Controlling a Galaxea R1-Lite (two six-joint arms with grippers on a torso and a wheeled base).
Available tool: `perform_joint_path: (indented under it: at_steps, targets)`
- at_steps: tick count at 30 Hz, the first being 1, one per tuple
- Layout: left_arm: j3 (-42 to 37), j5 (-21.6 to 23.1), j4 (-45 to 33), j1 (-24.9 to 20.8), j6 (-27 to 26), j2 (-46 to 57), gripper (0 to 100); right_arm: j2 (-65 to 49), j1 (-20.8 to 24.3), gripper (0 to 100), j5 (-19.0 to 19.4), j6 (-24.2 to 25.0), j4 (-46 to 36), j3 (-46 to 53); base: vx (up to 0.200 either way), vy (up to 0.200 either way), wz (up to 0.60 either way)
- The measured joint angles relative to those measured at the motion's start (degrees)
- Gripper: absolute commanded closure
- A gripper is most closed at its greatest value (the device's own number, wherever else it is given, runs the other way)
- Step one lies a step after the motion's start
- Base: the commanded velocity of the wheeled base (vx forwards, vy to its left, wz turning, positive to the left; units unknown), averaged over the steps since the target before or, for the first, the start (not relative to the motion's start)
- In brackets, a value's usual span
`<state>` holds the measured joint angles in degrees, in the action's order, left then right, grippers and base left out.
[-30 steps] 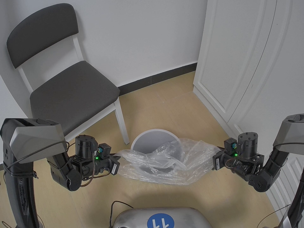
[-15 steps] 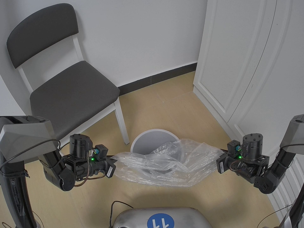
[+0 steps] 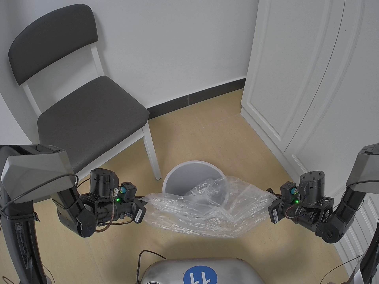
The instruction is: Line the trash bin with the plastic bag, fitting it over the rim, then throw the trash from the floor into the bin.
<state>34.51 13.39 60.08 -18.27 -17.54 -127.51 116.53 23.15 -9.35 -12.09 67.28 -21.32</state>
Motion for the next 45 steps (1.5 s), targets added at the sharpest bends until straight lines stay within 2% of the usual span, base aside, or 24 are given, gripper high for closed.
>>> perform_joint_path:
  at_steps: [5,8,13,18,22,26,34,41,45]
  targets:
    - [1.97,-0.45,0.05,0.06,0.30,-2.19,100,4.69,-0.17,100,-0.30,0.94,0.71,-3.15,0.000,0.000,0.00]
    - [3.80,-1.54,0.33,0.20,0.50,-3.74,100,8.03,-0.22,100,-0.91,3.12,1.99,-5.79,0.000,0.000,0.00]
    - [7.35,-7.34,4.05,0.34,1.29,-6.67,100,13.24,0.09,100,-3.29,6.73,6.51,-10.37,0.000,0.000,0.00]
    - [10.47,-10.74,10.95,0.28,2.27,-10.00,100,17.43,0.94,100,-4.46,10.29,11.03,-14.56,0.000,0.000,0.00]
    - [13.45,-13.34,12.81,0.33,3.15,-12.40,100,20.04,2.15,100,-4.74,12.41,13.30,-16.99,0.000,0.000,0.00]
    - [14.98,-13.57,14.04,0.39,4.96,-13.60,100,21.26,2.80,100,-4.82,12.75,13.92,-17.73,0.000,0.000,0.00]
    - [16.51,-12.48,21.25,0.00,5.53,-16.04,100,22.22,3.08,100,-4.90,12.53,15.19,-17.40,0.000,0.000,0.00]
    - [15.62,-10.79,18.94,0.37,5.45,-17.30,100,22.99,2.60,100,-4.90,10.75,14.51,-16.02,0.000,0.000,0.00]
    - [14.19,-7.12,17.16,0.67,5.42,-17.41,100,23.66,2.01,100,-4.96,8.24,14.56,-15.23,0.000,0.000,0.00]
